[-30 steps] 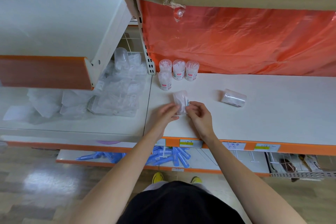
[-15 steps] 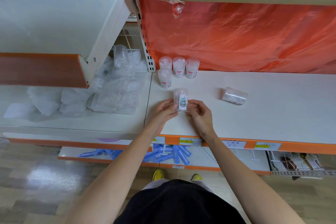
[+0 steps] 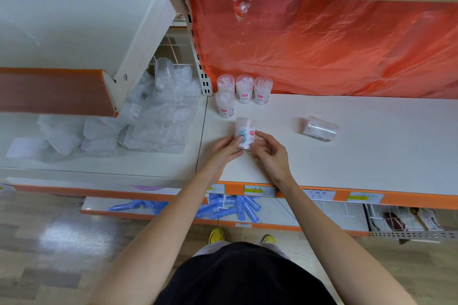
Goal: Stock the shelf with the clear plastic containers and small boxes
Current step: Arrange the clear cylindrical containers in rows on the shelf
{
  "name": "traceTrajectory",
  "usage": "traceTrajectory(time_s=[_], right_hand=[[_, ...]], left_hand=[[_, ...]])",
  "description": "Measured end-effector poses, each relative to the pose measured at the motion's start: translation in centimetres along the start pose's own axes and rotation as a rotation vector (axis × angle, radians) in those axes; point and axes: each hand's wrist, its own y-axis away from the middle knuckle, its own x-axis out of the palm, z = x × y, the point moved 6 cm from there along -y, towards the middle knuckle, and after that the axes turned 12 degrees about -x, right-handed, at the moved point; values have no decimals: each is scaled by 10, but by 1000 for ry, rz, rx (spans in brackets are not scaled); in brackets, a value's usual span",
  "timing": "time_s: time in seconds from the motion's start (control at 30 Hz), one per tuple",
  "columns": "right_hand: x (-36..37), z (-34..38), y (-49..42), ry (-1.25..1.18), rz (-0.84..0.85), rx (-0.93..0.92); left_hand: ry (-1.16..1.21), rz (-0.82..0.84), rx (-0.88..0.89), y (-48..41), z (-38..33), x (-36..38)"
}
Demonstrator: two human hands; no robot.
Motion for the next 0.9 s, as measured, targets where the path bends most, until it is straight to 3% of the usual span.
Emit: traceTrajectory(time_s=[0.37,0.53,0.7,0.9], right_hand=[[4,0,-1,77,44,-6],[1,0,-1,92,25,-6],[-2,-2,-4,169,11,-18],[-2,-5,-6,268,8,-28]], left_hand=[[35,-14,16,-4,2,-4],[-69,-56,35,-4,1,0],[-397,-145,104,-8,-6,7],[-1055,-386,323,-13,-16,-9]])
